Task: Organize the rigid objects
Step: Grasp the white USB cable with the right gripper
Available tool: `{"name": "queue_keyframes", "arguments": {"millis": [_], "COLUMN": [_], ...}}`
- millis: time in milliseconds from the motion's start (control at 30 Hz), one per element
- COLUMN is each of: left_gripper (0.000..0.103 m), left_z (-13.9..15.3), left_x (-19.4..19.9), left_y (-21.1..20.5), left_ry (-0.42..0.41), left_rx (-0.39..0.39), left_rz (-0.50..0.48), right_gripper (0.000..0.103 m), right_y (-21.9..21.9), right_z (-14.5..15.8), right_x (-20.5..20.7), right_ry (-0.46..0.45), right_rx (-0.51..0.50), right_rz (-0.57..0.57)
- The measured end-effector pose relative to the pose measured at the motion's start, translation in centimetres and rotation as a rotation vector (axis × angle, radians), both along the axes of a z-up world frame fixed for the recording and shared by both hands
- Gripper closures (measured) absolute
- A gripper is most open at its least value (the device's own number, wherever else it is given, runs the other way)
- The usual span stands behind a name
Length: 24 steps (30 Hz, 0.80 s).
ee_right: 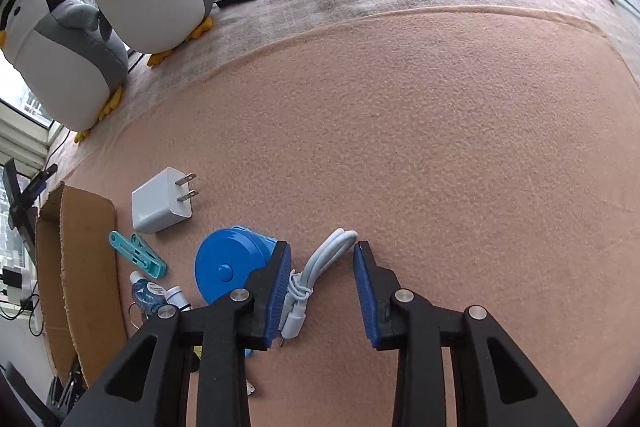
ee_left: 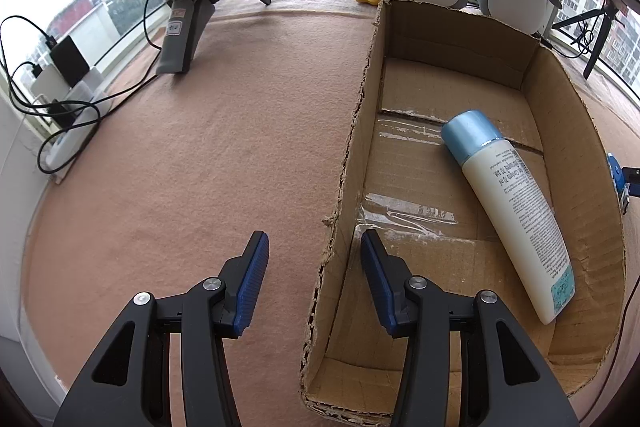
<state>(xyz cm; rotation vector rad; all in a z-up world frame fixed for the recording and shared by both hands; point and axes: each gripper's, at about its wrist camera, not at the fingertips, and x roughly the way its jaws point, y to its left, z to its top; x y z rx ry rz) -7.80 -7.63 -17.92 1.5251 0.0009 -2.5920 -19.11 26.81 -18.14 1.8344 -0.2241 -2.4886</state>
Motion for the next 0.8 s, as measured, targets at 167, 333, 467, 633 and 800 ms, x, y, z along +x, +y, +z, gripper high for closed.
{"name": "queue_keyframes", "arguments": {"millis": [167,333,467,633,800], "left_gripper": [0.056,0.056,0.056,0.056,0.056], "left_z": [0.0,0.0,0.0,0.0,0.0], "left_x": [0.0,0.0,0.0,0.0,0.0], "left_y": [0.0,0.0,0.0,0.0,0.0], "left_ry": [0.0,0.0,0.0,0.0,0.0], "left_rx": [0.0,0.0,0.001,0.0,0.0], "left_rz": [0.0,0.0,0.001,0.0,0.0], "right_gripper": [0.082,0.088,0.088,0.088,0.089], "right_y": [-1.1,-1.6,-1.2,-0.7,-0.6], "right_z": [0.0,0.0,0.2,0.2,0.0], "right_x": [0.7,1.4,2.2,3.3,4.2], "right_ry": [-0.001,0.004,0.005,0.004,0.023], "right_rx": [0.083,0.174,0.189,0.19,0.215], "right_rz": [0.093,0.191,0.209,0.228,0.254]}}
